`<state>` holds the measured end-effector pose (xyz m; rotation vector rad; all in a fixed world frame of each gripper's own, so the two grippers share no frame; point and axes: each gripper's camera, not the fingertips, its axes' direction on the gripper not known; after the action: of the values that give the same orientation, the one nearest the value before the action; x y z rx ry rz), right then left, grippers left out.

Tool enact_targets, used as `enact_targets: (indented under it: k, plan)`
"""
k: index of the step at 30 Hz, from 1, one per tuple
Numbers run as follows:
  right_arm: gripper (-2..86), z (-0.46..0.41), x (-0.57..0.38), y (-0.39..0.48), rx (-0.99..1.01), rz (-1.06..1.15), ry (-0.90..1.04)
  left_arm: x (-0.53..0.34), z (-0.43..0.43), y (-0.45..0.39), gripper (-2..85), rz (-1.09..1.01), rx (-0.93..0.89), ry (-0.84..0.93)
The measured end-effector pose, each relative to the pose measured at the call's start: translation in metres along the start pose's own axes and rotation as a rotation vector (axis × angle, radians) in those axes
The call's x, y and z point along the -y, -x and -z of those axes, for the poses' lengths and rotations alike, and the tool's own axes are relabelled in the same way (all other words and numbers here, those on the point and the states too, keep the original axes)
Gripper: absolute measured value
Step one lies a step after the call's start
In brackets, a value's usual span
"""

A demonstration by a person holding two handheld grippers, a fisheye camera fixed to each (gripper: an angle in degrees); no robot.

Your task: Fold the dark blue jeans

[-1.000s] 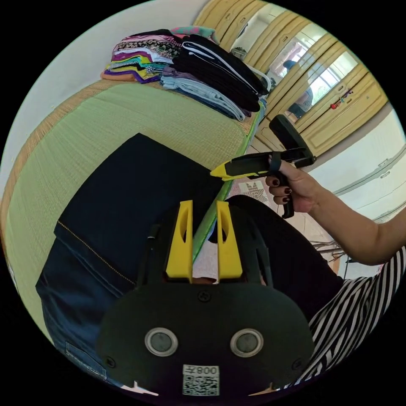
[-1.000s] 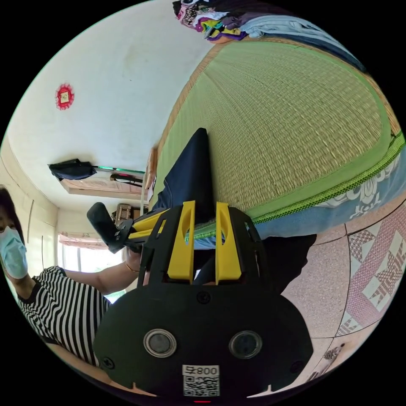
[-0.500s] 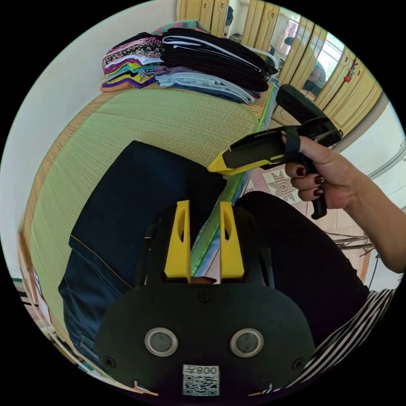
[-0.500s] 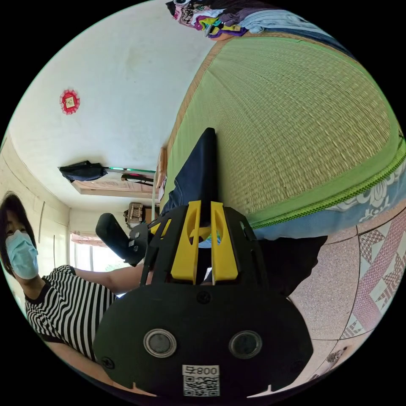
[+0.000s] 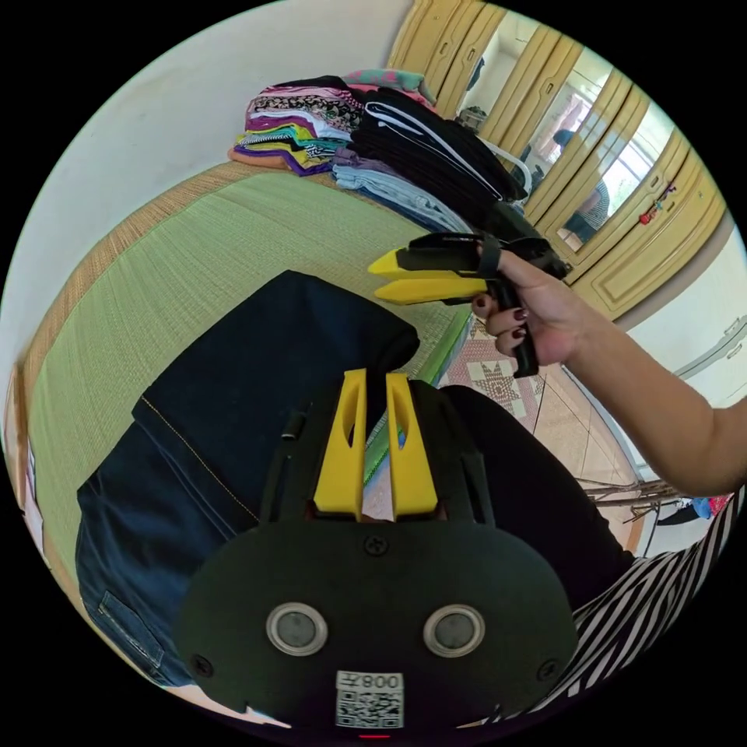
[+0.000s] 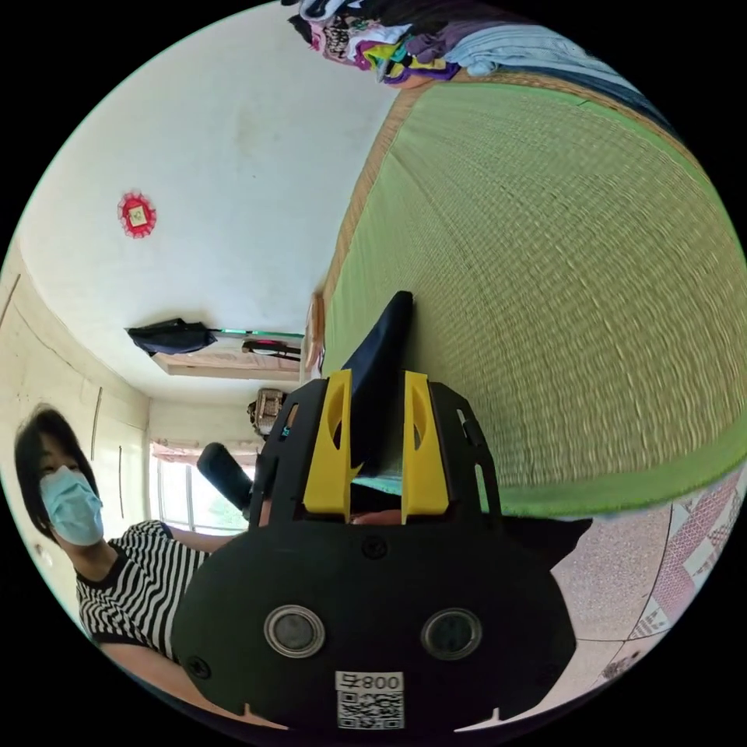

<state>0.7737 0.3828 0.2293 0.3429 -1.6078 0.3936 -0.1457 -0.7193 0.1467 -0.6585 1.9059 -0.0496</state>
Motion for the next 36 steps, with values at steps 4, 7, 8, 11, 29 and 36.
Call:
enact_targets:
  k: [4, 7, 8, 11, 29, 36]
  plan:
    - [10.4, -0.038, 0.036, 0.001, 0.0, -0.025, 0.059, -0.019, 0.01, 0.005, 3.9, 0.006, -0.008, -0.026]
    - [9.7, -0.064, 0.053, 0.001, 0.038, -0.052, 0.077, -0.034, 0.016, 0.01, 3.9, 0.006, -0.019, -0.038]
    - [9.1, -0.074, 0.057, 0.003, 0.05, -0.06, 0.088, -0.04, 0.018, 0.013, 3.9, 0.005, -0.022, -0.04]
    - [6.6, -0.095, 0.064, 0.01, 0.044, -0.062, 0.114, -0.055, 0.023, 0.023, 3.7, 0.014, -0.036, -0.048]
    - [2.2, -0.118, 0.051, 0.17, -0.267, 0.106, -0.167, -0.14, 0.076, 0.104, 3.2, 0.012, -0.334, -0.282]
    - [2.4, -0.239, 0.037, 0.258, -0.306, 0.223, -0.115, -0.242, 0.121, 0.182, 3.0, 0.176, -0.378, -0.399]
